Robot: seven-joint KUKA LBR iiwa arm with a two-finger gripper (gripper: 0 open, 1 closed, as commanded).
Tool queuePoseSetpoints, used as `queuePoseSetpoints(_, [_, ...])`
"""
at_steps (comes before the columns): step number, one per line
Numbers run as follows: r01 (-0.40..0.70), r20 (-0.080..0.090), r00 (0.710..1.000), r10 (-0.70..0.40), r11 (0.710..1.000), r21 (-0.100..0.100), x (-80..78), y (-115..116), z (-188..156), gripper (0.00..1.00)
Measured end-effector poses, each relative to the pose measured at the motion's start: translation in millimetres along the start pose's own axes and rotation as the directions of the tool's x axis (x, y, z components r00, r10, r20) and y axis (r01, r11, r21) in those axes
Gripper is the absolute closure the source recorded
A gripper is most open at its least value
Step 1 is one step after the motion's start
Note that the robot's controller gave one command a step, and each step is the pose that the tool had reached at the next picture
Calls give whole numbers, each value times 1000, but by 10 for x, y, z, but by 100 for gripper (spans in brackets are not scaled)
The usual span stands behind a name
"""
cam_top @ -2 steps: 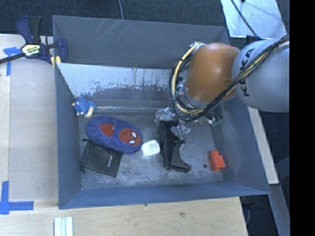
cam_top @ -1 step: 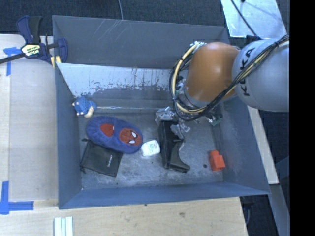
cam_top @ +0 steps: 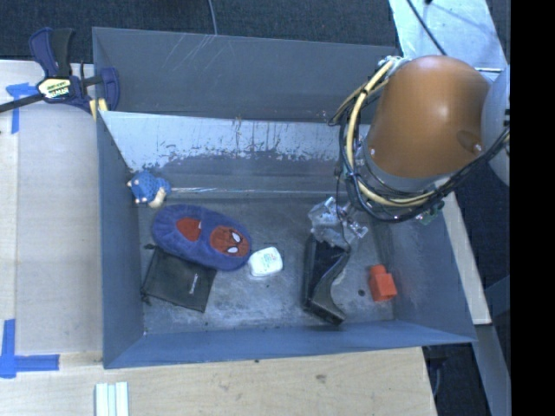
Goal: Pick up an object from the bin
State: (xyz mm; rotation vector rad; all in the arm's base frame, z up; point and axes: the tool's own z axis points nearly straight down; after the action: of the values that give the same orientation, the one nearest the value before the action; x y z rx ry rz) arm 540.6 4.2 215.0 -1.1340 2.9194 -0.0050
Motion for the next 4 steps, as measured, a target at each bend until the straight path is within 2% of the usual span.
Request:
queuePoseSetpoints(1, [-50,-13,999,50,999,-11,230,208,784,100])
queuePoseSetpoints(2, [-49,-5,999,49,999,-5,209,190,744,0])
queuePoseSetpoints(3, [331,-9,944,-331,944,-16,253,-201,1387,0])
queuePoseSetpoints(4, [328,-12,944,-329,944,-13,257,-219,1364,100])
